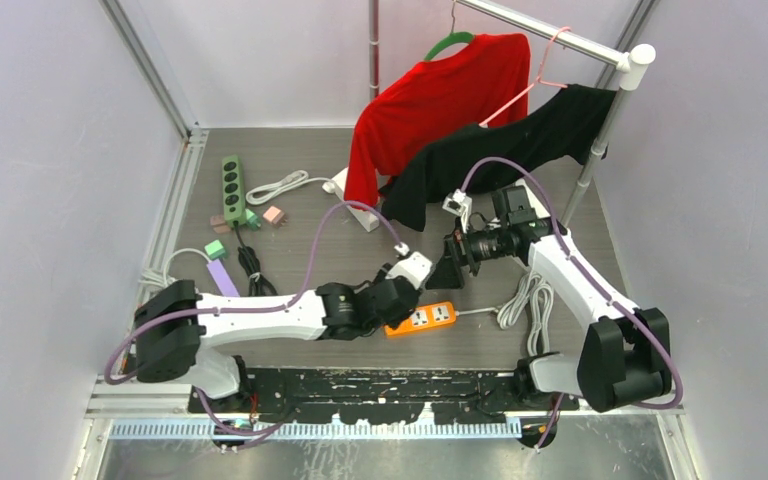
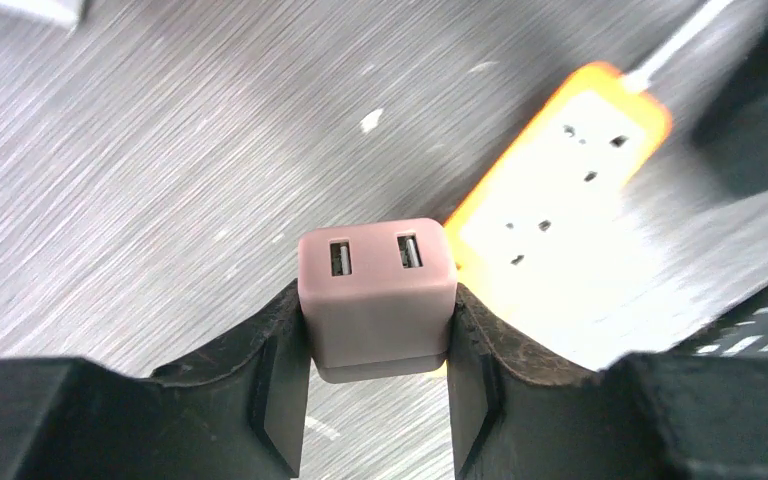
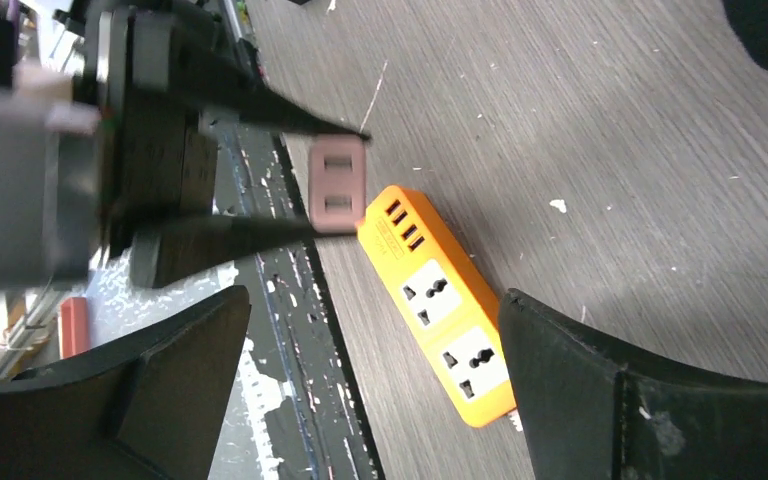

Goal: Pull the plug off the socket

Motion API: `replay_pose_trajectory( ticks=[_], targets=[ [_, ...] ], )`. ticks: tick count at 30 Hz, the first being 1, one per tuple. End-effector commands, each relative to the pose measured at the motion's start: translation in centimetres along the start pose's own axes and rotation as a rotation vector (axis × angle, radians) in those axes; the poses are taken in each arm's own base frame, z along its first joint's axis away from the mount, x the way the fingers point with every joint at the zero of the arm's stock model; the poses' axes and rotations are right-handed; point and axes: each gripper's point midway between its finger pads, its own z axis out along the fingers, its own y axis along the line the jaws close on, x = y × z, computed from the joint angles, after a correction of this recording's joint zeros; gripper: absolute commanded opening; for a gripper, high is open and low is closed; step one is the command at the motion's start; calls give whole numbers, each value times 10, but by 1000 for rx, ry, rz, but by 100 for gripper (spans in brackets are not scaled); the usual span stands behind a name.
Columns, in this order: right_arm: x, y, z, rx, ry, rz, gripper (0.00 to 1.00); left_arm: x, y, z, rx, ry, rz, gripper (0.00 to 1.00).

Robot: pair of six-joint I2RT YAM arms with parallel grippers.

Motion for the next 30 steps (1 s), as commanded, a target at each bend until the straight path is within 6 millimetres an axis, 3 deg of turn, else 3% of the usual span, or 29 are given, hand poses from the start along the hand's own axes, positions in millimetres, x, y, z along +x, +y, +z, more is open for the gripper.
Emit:
replay_pose_trajectory(
  ticks=[1,6,10,14,20,27,29,30],
  targets=[
    [-16,-1,-11,71,-11,-112,100,13,67,-17,-189,7,-97,0],
    [-14,-5,-12,92,-1,-123,100,47,153,-7,-272,95,-382,0],
    [-13,-5,-12,92,-2,-127,99,73,243,-9,-524,98,-647,0],
    [-12,-2,-12,79,-4,-127,100,83,295,-5,-661,98,-841,2],
    [-13,1,-13,77,-11,-145,99,116,336,-1,-846,327,-952,2],
    [-12,1,-13,72,-10,-143,100,128,345,14,-830,476,-933,5],
    [-11,1,-13,71,-9,-143,100,128,345,16,-810,468,-930,13],
    [-11,1,-12,69,-8,-144,99,128,344,15,-805,466,-929,25]
  ],
)
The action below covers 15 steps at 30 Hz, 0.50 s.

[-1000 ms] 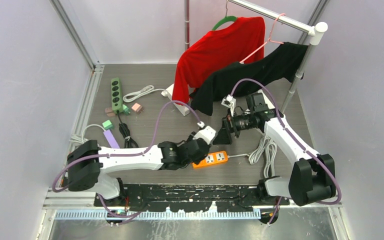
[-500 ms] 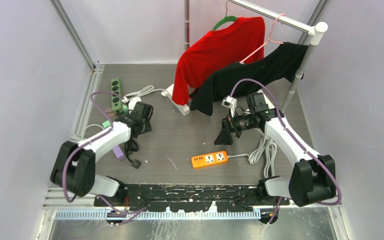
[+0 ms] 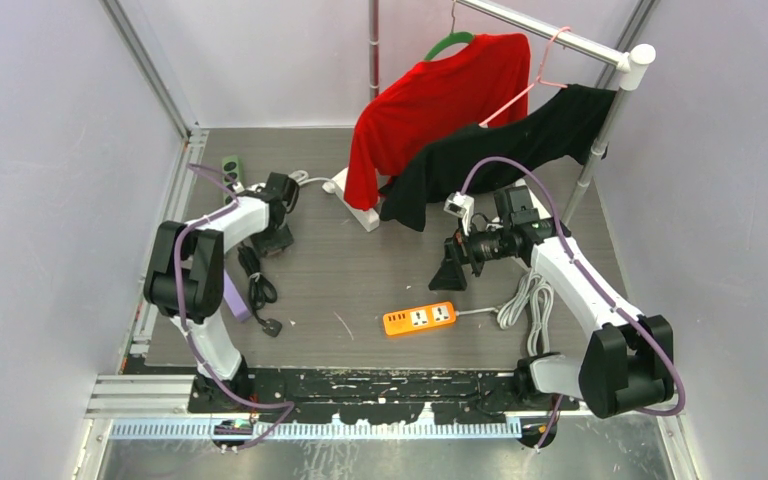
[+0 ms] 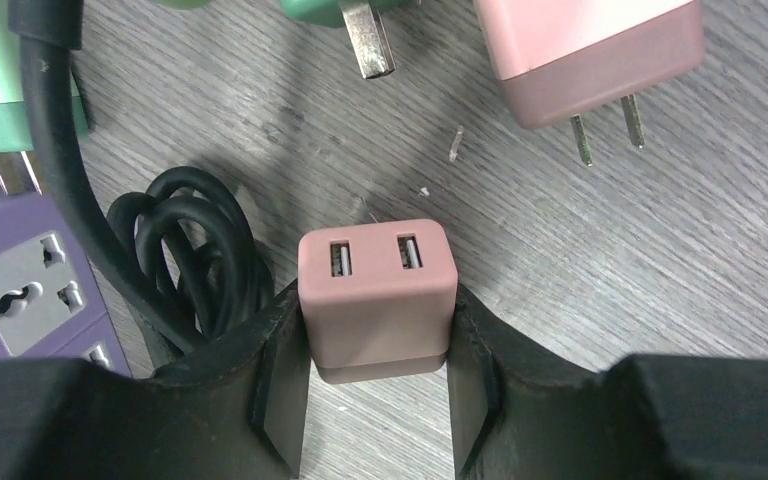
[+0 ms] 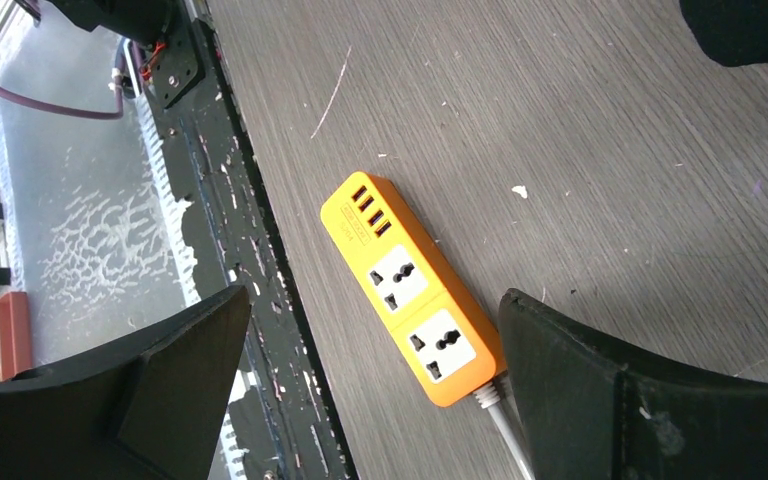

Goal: Pull the plug off the socket

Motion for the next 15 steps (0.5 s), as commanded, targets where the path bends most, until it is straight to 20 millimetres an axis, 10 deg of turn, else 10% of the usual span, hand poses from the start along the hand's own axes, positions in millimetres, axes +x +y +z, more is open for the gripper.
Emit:
replay_pose_trajectory(
  ticks=[1,3,7,15],
  targets=[
    [-13,8,-6,-12,-34,-59,100,-2,4,-9,16,13,17,38],
    [-13,8,-6,-14,-35,-60,99,-3,7,-13,14,7,18,65],
    [-13,10,-6,-22,-36,-66,100,-8,12,-24,38,-22,26,88],
    [-11,14,-9,-33,-28,-111,100,-1,-33,-95,535,-108,69,96]
  ],
)
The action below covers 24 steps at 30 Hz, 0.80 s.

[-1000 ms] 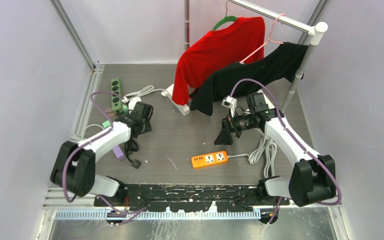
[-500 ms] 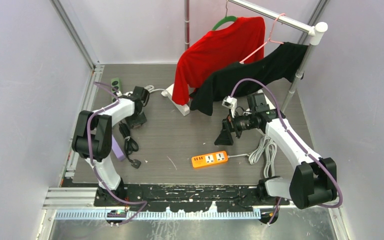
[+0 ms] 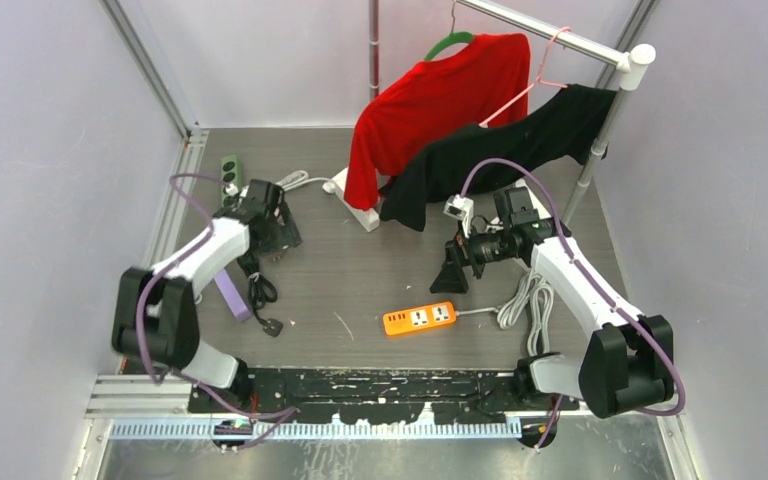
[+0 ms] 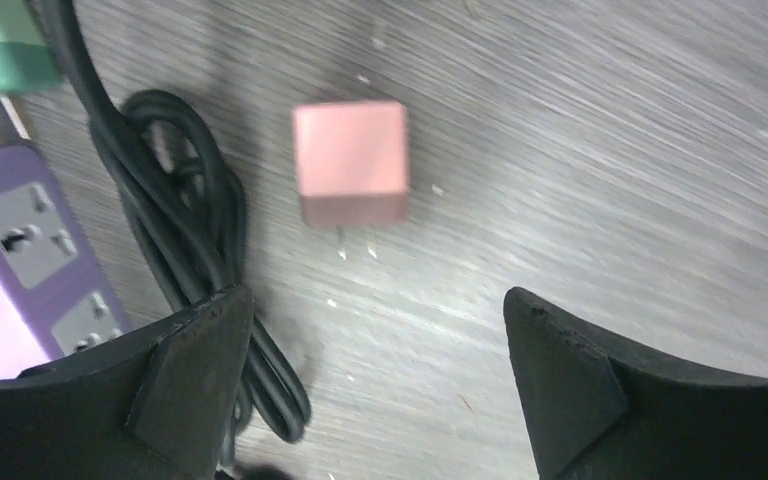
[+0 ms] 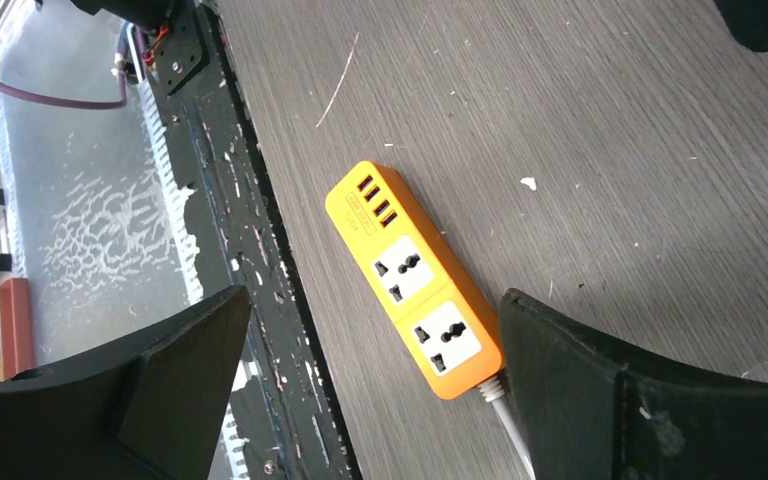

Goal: Pull the plug off the socket

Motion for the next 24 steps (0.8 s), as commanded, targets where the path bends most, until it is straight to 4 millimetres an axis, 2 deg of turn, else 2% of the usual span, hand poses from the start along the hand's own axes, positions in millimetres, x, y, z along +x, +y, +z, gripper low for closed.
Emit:
replay_pose_trajectory(
  ticks=[1,3,6,8,10,13,15,17,20,24],
  targets=[
    [-13,13,-9,-24,-35,-116,100,-7,-59,-56,470,-114,67,100],
    [-9,15,-10,-39,-26,-154,99,2,-83,-92,721,-163,130,100],
    [-2,21,-11,-70,-15,-223,100,23,-110,-147,1036,-206,235,100],
    [6,25,-11,-101,-7,-295,99,45,-125,-186,1207,-238,326,99],
    [16,27,-12,-124,12,-384,100,81,-141,-225,1349,-273,454,99],
    [24,29,-16,-143,22,-466,99,113,-147,-261,1448,-372,572,100],
    [23,29,-19,-143,6,-473,100,120,-147,-275,1499,-444,592,99],
    [22,28,-21,-136,0,-475,99,117,-144,-281,1531,-509,567,99],
    [21,26,-25,-120,-7,-479,100,111,-140,-272,1517,-571,485,99],
    [18,25,-28,-102,-17,-483,100,120,-140,-264,1546,-563,479,99]
  ],
)
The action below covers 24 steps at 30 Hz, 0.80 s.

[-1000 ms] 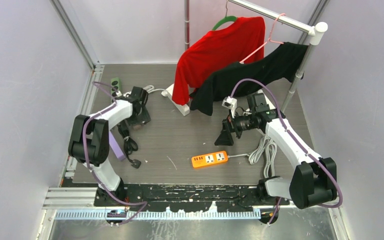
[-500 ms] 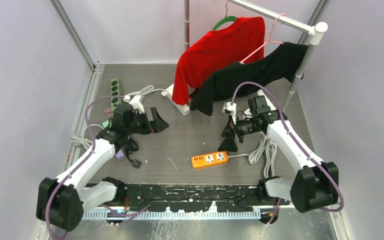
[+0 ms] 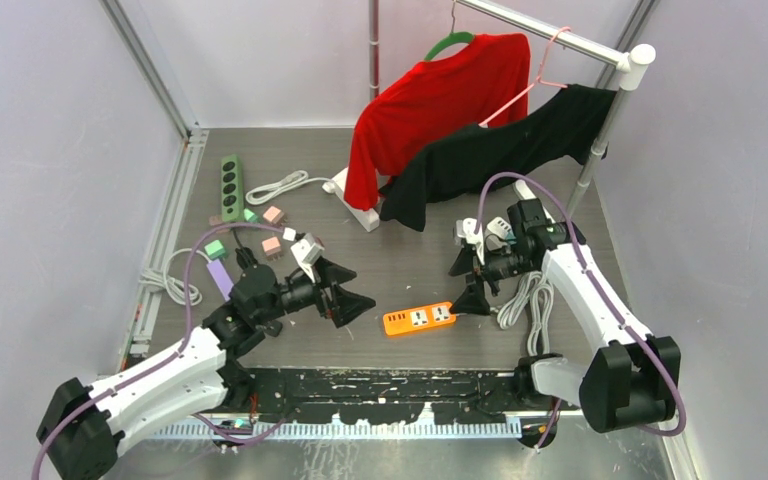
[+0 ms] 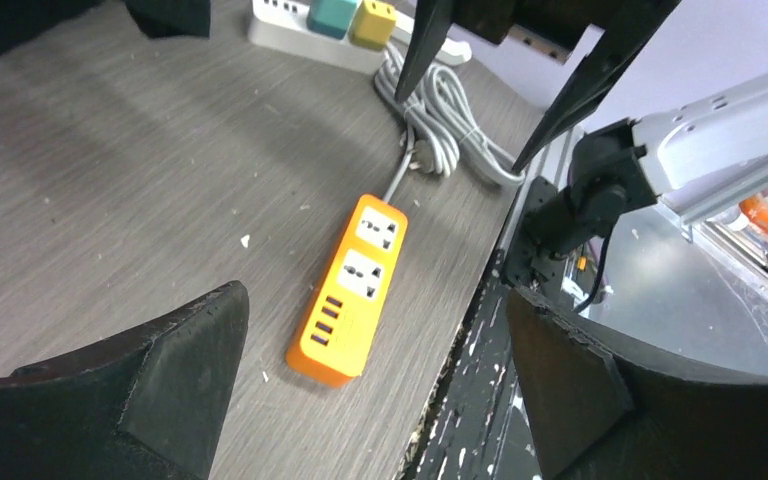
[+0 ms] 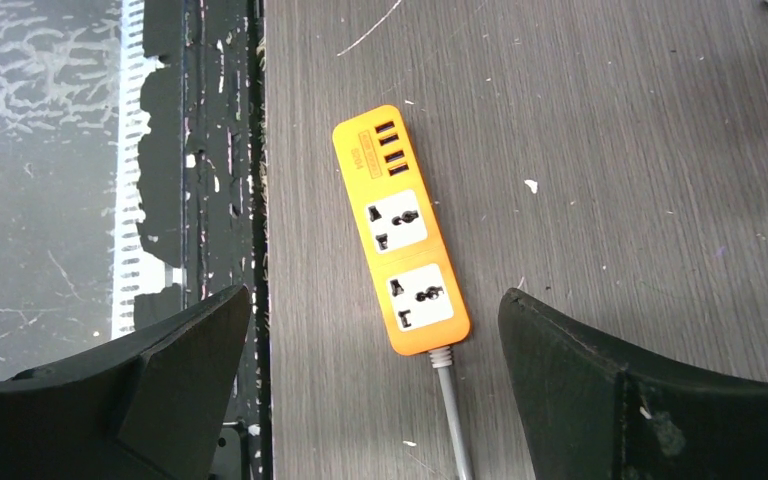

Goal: Pull the plug off the socket

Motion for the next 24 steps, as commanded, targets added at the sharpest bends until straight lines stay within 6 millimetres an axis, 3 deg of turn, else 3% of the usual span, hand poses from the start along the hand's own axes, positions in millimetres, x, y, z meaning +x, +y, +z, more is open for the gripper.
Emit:
replay_pose_trajectory(
  ticks=[1,6,10,12,17,24],
  targets=[
    [-11,3,-6,8,-40,-63,99,-23,-12,6,74,-112,50,99],
    [-8,3,-5,4,-38,-58,99,1,-39,24,245,-20,95,100],
    [-5,3,-5,5,-31,-63,100,31,-56,43,297,34,287,100],
    [-5,3,-5,4,-32,-63,99,52,-52,55,250,95,407,100],
    [-3,4,-3,-2,-36,-65,100,111,-19,78,133,396,600,98],
    [-2,6,-2,-8,-38,-76,100,146,17,107,44,544,679,97]
  ],
)
